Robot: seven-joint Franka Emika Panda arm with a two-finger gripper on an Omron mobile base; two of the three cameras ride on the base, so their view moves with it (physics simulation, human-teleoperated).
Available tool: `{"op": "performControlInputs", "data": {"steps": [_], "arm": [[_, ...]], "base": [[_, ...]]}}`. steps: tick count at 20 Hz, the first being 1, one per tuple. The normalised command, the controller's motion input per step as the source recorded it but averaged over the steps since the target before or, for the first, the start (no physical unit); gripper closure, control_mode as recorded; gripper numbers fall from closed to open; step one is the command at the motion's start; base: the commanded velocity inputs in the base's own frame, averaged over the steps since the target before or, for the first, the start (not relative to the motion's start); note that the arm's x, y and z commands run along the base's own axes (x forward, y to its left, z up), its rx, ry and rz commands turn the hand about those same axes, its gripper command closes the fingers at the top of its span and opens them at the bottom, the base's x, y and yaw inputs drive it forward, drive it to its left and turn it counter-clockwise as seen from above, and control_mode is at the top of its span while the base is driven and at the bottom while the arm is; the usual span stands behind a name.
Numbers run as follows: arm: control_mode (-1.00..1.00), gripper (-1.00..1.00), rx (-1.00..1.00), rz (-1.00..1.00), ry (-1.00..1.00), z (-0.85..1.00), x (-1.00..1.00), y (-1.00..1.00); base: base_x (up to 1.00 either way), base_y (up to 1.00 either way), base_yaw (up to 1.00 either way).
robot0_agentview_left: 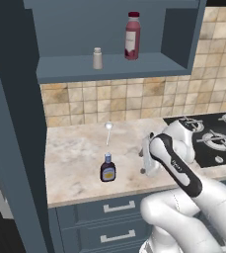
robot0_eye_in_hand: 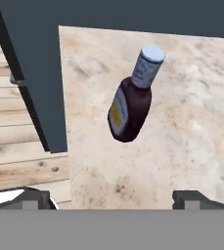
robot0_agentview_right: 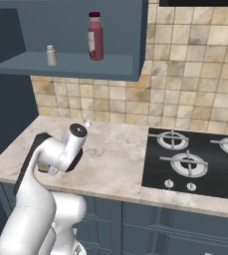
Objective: Pick the shaker and condiment bottle from the counter and place them in the cabinet.
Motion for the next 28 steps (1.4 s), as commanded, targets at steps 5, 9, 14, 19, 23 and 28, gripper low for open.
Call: {"op": "performControlInputs", "data": {"steps": [5, 9, 14, 19, 23, 28], "arm": [[-1.0, -1.0, 0.07, 0.08, 0.04, -0.28, 0.0, 0.08], [-1.0, -1.0, 0.08, 0.06, 0.07, -0.32, 0.04, 0.22], [-1.0, -1.0, 0.1, 0.05, 0.06, -0.29, 0.11, 0.24], [-1.0, -1.0, 0.11, 0.03, 0.08, -0.26, 0.17, 0.3], [-1.0, -1.0, 0.13, 0.03, 0.07, -0.23, 0.15, 0.26], [-1.0, -1.0, 0.14, 0.02, 0.02, -0.1, 0.06, 0.12]], "base": [[0.0, 0.0, 0.0], [0.0, 0.0, 0.0], [0.0, 0.0, 0.0], [0.0, 0.0, 0.0], [0.0, 0.0, 0.0], [0.0, 0.0, 0.0]]}}
